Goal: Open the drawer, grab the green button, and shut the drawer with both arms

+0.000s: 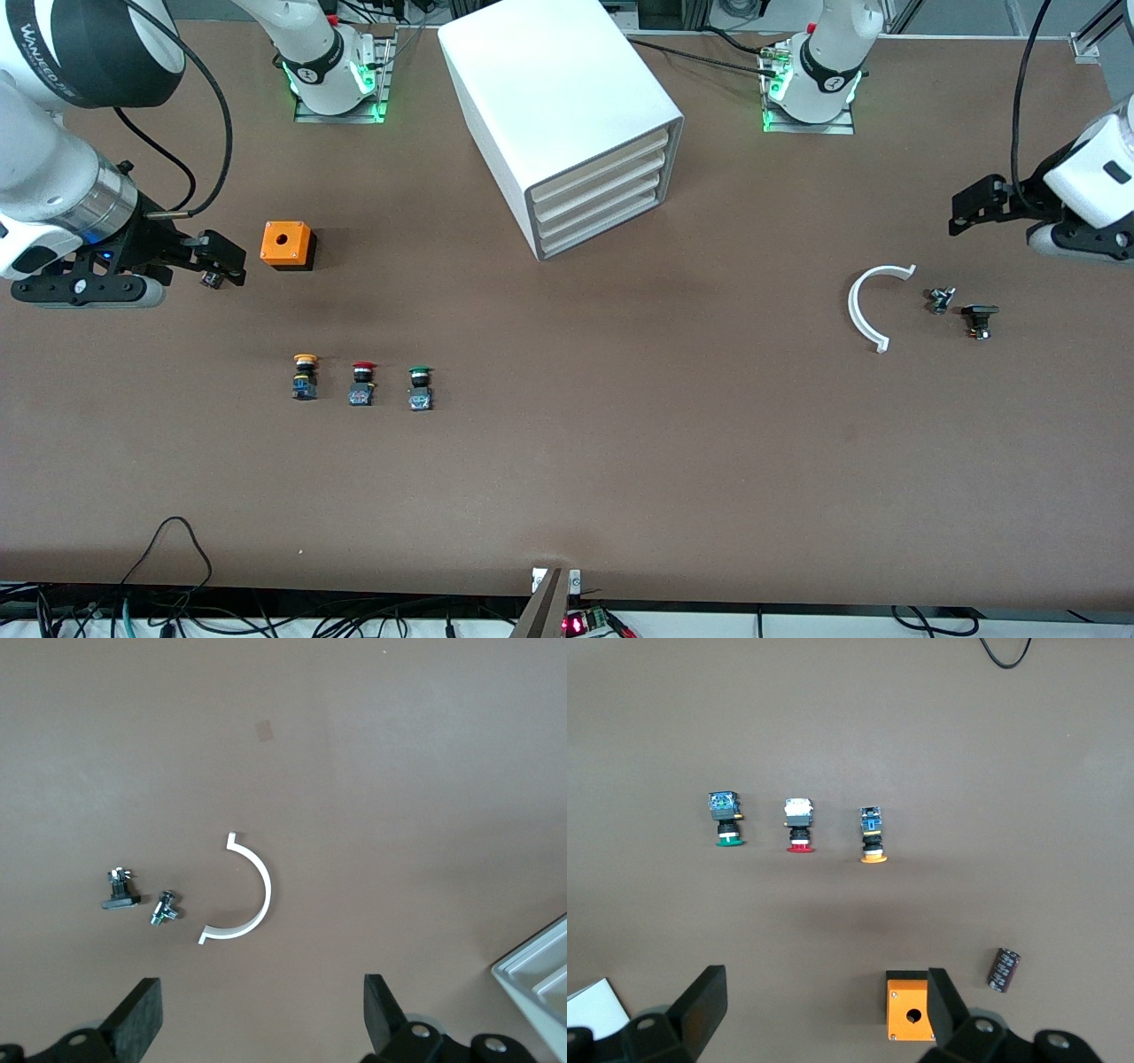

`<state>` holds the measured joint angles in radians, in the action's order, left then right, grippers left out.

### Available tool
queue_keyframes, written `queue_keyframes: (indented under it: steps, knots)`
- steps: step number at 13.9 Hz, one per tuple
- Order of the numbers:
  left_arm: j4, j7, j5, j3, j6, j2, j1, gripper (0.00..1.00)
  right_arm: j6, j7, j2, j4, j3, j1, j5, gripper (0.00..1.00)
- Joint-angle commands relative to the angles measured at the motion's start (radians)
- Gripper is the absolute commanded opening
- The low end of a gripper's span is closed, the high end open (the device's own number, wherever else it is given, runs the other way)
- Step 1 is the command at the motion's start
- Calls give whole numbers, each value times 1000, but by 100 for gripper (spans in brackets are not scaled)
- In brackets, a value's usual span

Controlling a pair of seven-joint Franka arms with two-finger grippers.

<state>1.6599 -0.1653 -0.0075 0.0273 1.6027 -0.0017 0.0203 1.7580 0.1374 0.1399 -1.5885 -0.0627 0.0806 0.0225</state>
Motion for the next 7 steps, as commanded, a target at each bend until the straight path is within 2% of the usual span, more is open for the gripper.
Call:
queue_keyframes:
  steps: [1, 3, 7]
  knots:
    - [15, -28, 31, 13, 28, 8, 15, 100, -2, -42, -16, -13, -14, -15, 5, 100]
    - [-3, 42, 32, 3, 23, 11, 27, 100, -6, -78, -77, -39, -16, -13, 7, 100]
    - [-5, 49, 31, 3, 22, 11, 27, 100, -58, -79, -192, -80, -14, -15, 4, 100]
